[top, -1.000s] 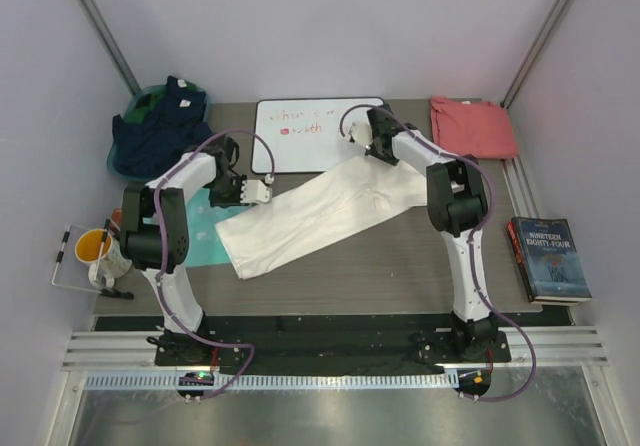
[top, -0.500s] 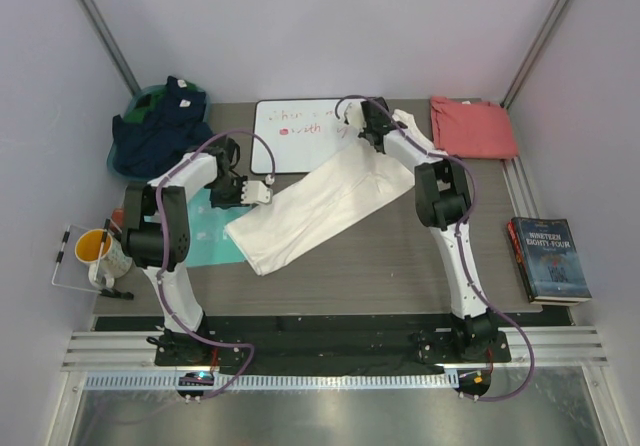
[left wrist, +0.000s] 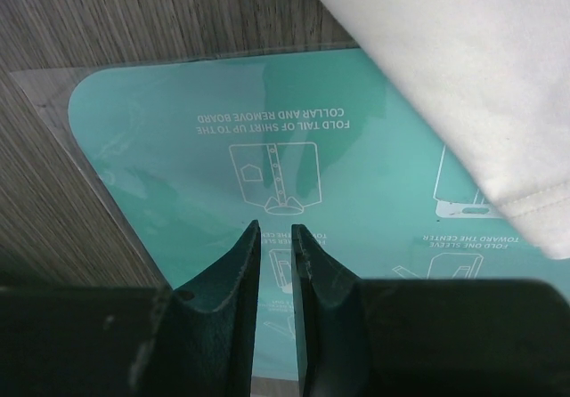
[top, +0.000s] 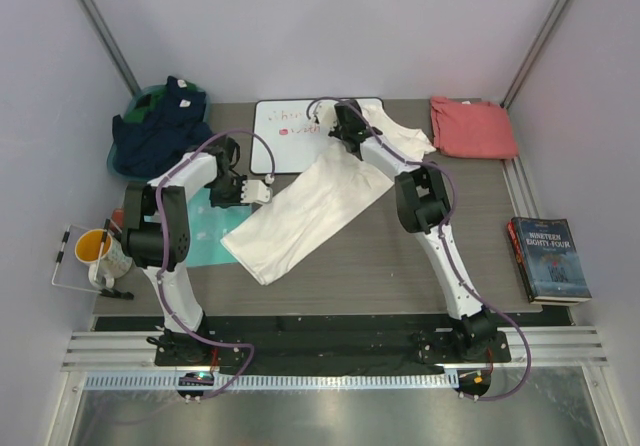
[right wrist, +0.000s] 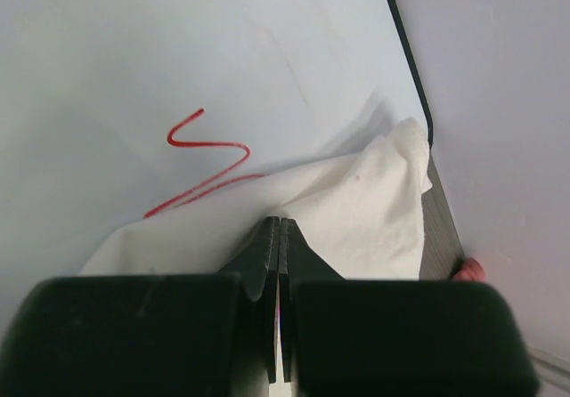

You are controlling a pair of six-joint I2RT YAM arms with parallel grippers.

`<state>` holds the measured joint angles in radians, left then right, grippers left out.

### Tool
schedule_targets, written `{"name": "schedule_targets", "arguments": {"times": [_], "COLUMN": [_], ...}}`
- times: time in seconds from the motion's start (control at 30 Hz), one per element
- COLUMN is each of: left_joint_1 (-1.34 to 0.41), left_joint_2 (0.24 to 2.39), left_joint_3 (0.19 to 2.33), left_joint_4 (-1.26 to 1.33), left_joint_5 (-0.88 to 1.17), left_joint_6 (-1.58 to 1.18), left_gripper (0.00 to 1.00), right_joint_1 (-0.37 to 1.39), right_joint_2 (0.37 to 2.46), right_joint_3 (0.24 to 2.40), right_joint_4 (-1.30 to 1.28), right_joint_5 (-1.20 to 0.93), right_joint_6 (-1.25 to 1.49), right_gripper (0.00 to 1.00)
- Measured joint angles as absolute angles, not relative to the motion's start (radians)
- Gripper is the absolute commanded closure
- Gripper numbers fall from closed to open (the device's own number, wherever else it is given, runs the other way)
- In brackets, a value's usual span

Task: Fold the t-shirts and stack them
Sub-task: Fold the tshirt

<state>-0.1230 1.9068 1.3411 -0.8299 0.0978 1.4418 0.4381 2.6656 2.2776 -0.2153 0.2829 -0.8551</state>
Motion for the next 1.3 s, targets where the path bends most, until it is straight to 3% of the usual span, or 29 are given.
{"name": "schedule_targets", "arguments": {"times": [0.23, 0.6, 0.7, 0.77, 0.8, 0.83, 0.97, 1.0, 1.03, 1.07, 1.13, 1.17, 1.3], "left_joint_1": [-0.123, -0.098, -0.065, -0.041, -0.027, -0.018, 0.000, -0.001, -0.001, -0.002, -0.002, -0.002, -0.002], "left_joint_2": [1.907, 1.890, 1.826, 1.769, 1.731, 1.697, 1.592, 1.576, 1.562, 1.551, 1.522, 1.507, 1.419], "left_joint_3": [1.341, 1.310, 1.260, 1.224, 1.198, 1.172, 1.066, 1.042, 1.022, 1.003, 0.961, 0.945, 0.900], "left_joint_4": [-0.828, -0.790, -0.718, -0.641, -0.584, -0.532, -0.350, -0.312, -0.286, -0.264, -0.224, -0.216, -0.203], "left_joint_5": [0.098, 0.128, 0.181, 0.212, 0.228, 0.239, 0.260, 0.265, 0.268, 0.271, 0.270, 0.268, 0.253], "left_joint_6": [1.436, 1.396, 1.326, 1.262, 1.227, 1.193, 1.079, 1.052, 1.032, 1.016, 0.986, 0.974, 0.948], "left_gripper": [0.80, 0.83, 0.82, 0.82, 0.82, 0.81, 0.72, 0.72, 0.72, 0.73, 0.87, 1.00, 1.00], "right_joint_1": [0.448, 0.464, 0.474, 0.482, 0.488, 0.495, 0.524, 0.539, 0.548, 0.554, 0.567, 0.571, 0.598], "right_joint_2": [2.733, 2.812, 2.787, 2.743, 2.714, 2.680, 2.503, 2.445, 2.384, 2.323, 2.208, 2.171, 2.076], "right_joint_3": [2.363, 2.349, 2.259, 2.182, 2.146, 2.112, 2.015, 1.996, 1.980, 1.970, 1.965, 1.966, 1.958], "right_joint_4": [-0.161, 0.173, 0.285, 0.327, 0.332, 0.332, 0.288, 0.260, 0.226, 0.173, 0.039, -0.018, -0.271], "right_joint_5": [0.265, 0.258, 0.292, 0.317, 0.328, 0.337, 0.342, 0.337, 0.313, 0.276, 0.170, 0.119, -0.079], "right_joint_6": [-0.854, -0.846, -0.826, -0.808, -0.797, -0.785, -0.752, -0.745, -0.739, -0.732, -0.718, -0.719, -0.701], "right_gripper": [0.99, 0.98, 0.86, 0.72, 0.65, 0.50, 0.37, 0.38, 0.49, 0.63, 0.99, 0.99, 0.99]}}
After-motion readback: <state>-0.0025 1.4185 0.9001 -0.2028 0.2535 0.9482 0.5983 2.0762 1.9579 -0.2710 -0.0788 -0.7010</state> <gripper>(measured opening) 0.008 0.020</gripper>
